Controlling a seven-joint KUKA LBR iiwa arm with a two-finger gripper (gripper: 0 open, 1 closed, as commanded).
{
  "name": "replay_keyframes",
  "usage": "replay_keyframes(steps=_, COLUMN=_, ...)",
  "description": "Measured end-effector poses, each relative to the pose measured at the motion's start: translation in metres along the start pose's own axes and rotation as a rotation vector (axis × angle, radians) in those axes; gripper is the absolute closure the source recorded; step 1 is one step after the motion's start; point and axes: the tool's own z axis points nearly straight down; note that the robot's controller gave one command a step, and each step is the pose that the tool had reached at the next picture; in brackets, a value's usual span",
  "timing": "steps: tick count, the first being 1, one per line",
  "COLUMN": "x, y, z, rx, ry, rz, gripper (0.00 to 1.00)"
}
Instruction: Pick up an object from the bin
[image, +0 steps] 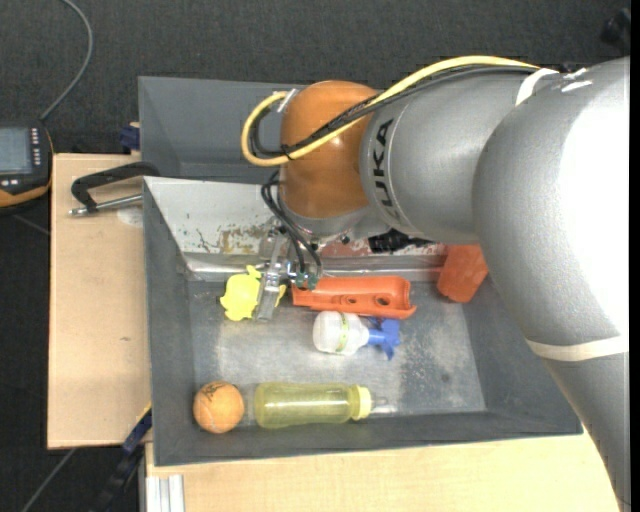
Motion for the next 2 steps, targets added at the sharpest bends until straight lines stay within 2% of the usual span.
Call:
replay_keyframes(steps=1, x=0.005, y=-0.004, z=0.067, rx=0.003, ry=0.005, rz=-0.019, gripper=0.0)
replay_keyframes(steps=2, x=0.003, y=0.013, z=0.063, rx=-0.005, ry=-0.003, rz=0.098, gripper=1.0)
